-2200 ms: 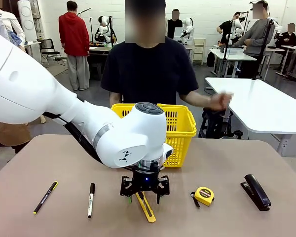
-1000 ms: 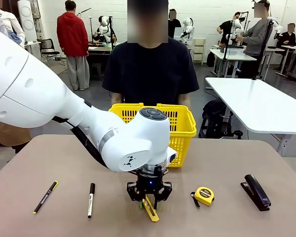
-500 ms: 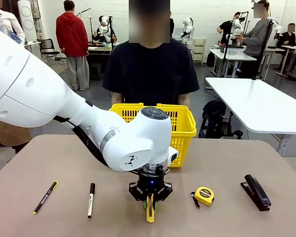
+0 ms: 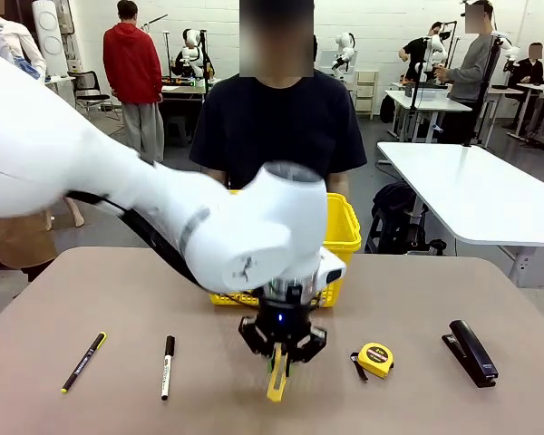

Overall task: Place the items the person wants into the basket.
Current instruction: Pick up the item the person points to and place it in the Market Basket.

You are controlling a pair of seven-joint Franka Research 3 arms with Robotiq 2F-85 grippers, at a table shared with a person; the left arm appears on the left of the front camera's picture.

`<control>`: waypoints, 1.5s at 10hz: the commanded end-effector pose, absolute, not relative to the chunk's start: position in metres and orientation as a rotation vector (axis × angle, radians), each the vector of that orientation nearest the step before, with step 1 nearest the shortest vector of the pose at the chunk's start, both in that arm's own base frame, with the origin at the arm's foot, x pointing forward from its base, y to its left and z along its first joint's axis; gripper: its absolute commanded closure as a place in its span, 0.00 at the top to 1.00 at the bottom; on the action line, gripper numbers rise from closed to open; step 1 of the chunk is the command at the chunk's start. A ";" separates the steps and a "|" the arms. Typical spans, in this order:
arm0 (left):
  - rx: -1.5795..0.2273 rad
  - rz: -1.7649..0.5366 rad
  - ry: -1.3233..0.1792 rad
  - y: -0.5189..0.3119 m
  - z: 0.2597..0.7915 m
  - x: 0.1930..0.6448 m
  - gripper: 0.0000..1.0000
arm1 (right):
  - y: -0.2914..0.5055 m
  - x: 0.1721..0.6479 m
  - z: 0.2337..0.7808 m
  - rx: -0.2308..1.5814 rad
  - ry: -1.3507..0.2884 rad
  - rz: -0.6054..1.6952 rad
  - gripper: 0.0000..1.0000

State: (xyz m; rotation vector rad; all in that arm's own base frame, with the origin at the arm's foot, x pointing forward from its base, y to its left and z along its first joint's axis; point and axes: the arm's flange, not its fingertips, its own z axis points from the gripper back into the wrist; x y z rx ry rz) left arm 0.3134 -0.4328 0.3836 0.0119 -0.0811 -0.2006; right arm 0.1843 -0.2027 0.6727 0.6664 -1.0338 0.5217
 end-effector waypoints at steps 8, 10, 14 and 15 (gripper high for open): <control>-0.037 -0.363 -0.091 -0.363 0.616 0.269 0.00 | -0.202 0.185 0.673 0.684 -1.047 0.541 1.00; -0.084 -0.327 -0.075 -0.357 0.604 0.275 0.00 | -0.202 0.185 0.673 0.684 -1.047 0.541 1.00; -0.084 -0.327 -0.075 -0.357 0.604 0.275 0.00 | -0.202 0.185 0.673 0.684 -1.047 0.541 1.00; -0.065 -0.326 -0.069 -0.358 0.606 0.276 0.26 | -0.202 0.185 0.673 0.684 -1.047 0.541 1.00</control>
